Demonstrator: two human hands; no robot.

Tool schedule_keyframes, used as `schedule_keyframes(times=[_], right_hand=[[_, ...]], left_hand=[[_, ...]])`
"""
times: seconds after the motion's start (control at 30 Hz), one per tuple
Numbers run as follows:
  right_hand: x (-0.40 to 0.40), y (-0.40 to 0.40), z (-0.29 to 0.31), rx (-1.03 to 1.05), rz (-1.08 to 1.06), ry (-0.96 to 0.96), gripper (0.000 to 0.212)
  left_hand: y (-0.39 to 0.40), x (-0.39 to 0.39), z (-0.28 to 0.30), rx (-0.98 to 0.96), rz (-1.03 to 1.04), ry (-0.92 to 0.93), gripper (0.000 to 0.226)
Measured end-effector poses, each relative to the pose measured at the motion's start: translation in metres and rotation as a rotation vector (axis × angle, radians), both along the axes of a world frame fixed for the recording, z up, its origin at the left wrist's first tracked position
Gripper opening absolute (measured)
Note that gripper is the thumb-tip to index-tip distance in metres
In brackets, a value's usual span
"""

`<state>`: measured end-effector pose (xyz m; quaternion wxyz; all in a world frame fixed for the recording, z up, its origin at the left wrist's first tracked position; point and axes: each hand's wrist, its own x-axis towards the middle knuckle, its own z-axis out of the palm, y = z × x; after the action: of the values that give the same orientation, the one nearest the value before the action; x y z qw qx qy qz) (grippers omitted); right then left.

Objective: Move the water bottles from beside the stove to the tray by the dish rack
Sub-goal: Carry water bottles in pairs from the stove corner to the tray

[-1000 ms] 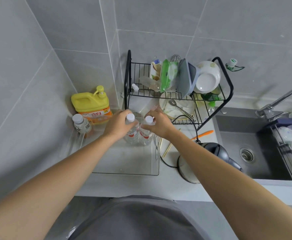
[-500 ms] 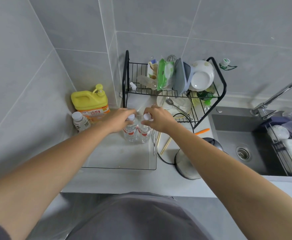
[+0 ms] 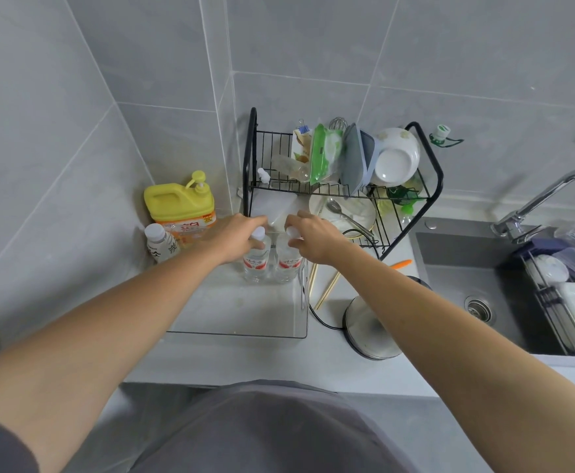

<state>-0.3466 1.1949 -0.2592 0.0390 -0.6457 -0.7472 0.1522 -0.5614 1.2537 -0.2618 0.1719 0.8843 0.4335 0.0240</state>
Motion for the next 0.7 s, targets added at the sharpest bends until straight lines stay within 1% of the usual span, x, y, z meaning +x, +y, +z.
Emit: schedule_keyframes(times=[0.13, 0.23, 0.4, 0.53, 0.7], right_hand=[[-0.003, 0.0, -0.001, 0.008, -0.021, 0.037, 0.04], [-0.005, 0.002, -0.002, 0.023, -0.031, 0.027, 0.042], [0.0, 0.001, -0.006, 0.055, -0.05, 0.024, 0.037], [0.003, 0.0, -0.006, 0.057, -0.033, 0.036, 0.037], [0.002, 0.002, -0.004, 0.044, -0.035, 0.026, 0.039]], left_hand=[[-0.004, 0.005, -0.002, -0.001, 0.031, -0.056, 0.031], [-0.005, 0.011, -0.004, 0.004, 0.028, -0.06, 0.031], [0.001, 0.016, -0.006, 0.032, 0.036, -0.022, 0.033], [0.003, 0.024, -0.005, 0.066, 0.006, 0.033, 0.036], [0.006, 0.024, 0.0, 0.037, 0.002, 0.044, 0.037]])
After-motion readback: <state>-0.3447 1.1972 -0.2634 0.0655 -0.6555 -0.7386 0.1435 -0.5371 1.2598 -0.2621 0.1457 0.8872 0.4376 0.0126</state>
